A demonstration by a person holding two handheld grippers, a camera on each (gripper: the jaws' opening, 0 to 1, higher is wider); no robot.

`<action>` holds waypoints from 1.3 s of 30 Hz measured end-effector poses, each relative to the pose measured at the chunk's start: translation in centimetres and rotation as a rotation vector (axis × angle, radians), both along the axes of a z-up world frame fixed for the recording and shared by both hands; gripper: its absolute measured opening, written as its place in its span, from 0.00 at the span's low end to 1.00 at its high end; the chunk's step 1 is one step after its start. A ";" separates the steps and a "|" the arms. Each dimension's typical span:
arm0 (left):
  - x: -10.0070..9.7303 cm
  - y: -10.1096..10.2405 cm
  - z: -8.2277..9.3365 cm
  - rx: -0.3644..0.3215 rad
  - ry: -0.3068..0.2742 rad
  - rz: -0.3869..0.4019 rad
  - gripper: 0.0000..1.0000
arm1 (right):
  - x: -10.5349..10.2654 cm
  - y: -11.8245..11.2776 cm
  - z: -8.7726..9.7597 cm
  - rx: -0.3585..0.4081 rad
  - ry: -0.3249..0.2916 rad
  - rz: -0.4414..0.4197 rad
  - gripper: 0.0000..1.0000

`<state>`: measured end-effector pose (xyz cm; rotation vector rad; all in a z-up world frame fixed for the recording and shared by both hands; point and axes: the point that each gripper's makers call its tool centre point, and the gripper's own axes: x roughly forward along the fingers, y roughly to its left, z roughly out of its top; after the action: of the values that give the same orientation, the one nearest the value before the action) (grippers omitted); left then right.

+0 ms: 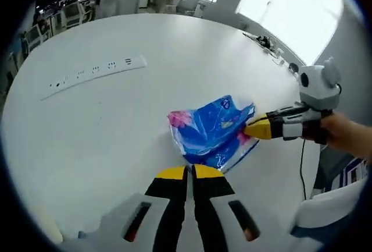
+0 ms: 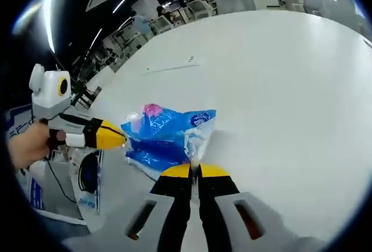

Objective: Arrange the tabletop items into an orderly group along one side of the table until the central work area is clear of visible clutter.

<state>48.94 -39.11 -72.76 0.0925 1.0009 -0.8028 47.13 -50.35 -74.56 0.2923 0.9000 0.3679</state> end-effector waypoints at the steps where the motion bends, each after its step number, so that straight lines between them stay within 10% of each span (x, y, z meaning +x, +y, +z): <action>1: 0.2 0.0 -0.2 0.003 -0.002 -0.001 0.00 | 0.1 0.0 -0.1 0.000 0.002 -0.002 0.01; 31: 1.0 0.4 -1.7 0.004 0.031 0.036 0.00 | 0.0 0.4 -1.3 0.015 0.061 -0.029 0.01; 39: 1.0 0.1 -0.2 -0.035 -0.003 0.050 0.13 | 0.4 0.6 -0.3 0.013 0.011 -0.009 0.17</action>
<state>49.97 -39.03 -72.95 0.0383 0.9826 -0.7740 47.50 -49.78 -74.82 0.3105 0.9067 0.3639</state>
